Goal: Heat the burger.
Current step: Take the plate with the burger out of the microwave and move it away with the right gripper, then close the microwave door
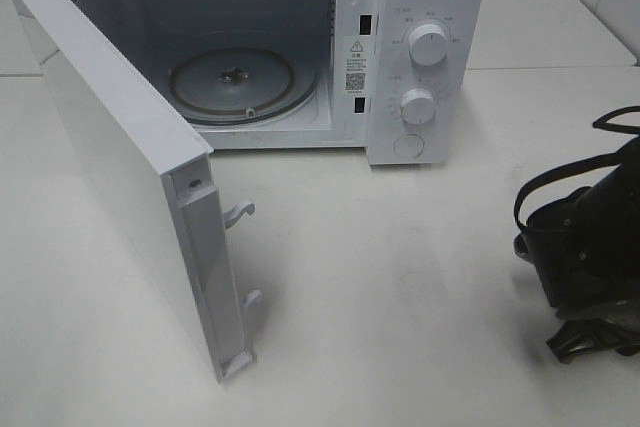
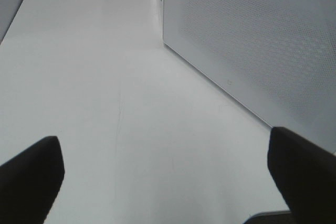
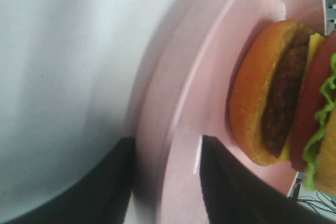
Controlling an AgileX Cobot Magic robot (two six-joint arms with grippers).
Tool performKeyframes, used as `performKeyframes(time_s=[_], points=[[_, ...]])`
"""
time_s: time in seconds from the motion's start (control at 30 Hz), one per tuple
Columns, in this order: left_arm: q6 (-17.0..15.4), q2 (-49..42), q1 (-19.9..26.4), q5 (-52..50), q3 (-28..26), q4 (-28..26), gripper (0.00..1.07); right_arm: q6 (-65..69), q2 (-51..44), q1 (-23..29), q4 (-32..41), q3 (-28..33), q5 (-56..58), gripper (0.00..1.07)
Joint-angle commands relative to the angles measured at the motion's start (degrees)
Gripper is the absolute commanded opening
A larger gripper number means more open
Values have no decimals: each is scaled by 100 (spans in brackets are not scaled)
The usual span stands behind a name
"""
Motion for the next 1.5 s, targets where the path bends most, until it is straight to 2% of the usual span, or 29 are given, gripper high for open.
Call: performKeyframes(time_s=[0.03, 0.3, 0.37, 0.47, 0.53, 0.63, 0.67, 0.7, 0.9, 0.97, 1.23, 1.3, 1.37, 1.4, 1.43, 1.47, 1.5], points=[[-29, -29, 11, -74, 0, -40, 98, -435, -304, 6, 218, -132, 201, 47], [-29, -29, 11, -74, 0, -40, 98, -1713, -1283, 6, 1123, -401, 212, 47], [-29, -29, 11, -74, 0, -40, 98, -2355, -1702, 6, 1564, -544, 212, 47], [-29, -29, 11, -74, 0, -40, 98, -2590, -1845, 6, 1725, -596, 212, 47], [-29, -29, 11, -74, 0, -40, 98, -3409, -2412, 6, 2326, -802, 195, 47], [-29, -29, 11, -74, 0, -40, 98, -3610, -2561, 6, 2487, -859, 189, 47], [-29, -29, 11, -74, 0, -40, 98, -3982, -2825, 6, 2807, -951, 155, 47], [-29, -29, 11, -74, 0, -40, 98, -4332, -3123, 6, 3088, -963, 126, 47], [-29, -29, 11, -74, 0, -40, 98, -4968, -3638, 6, 3650, -963, 109, 47], [-29, -29, 11, -74, 0, -40, 98, -5460, -4131, 6, 4234, -963, 120, 47], [-29, -29, 11, -74, 0, -40, 98, -6205, -4887, 6, 4864, -963, 229, 47], [-29, -29, 11, -74, 0, -40, 98, -6469, -5088, 6, 4996, -963, 292, 50], [-29, -29, 11, -74, 0, -40, 98, -6738, -5432, 6, 5076, -963, 361, 59], [-29, -29, 11, -74, 0, -40, 98, -6738, -5432, 6, 5076, -963, 361, 59], [-29, -29, 11, -74, 0, -40, 98, -6812, -5712, 6, 5076, -945, 361, 69], [-29, -29, 11, -74, 0, -40, 98, -6847, -5827, 6, 5053, -940, 390, 74], [-29, -29, 11, -74, 0, -40, 98, -6847, -5827, 6, 5053, -940, 390, 74]])
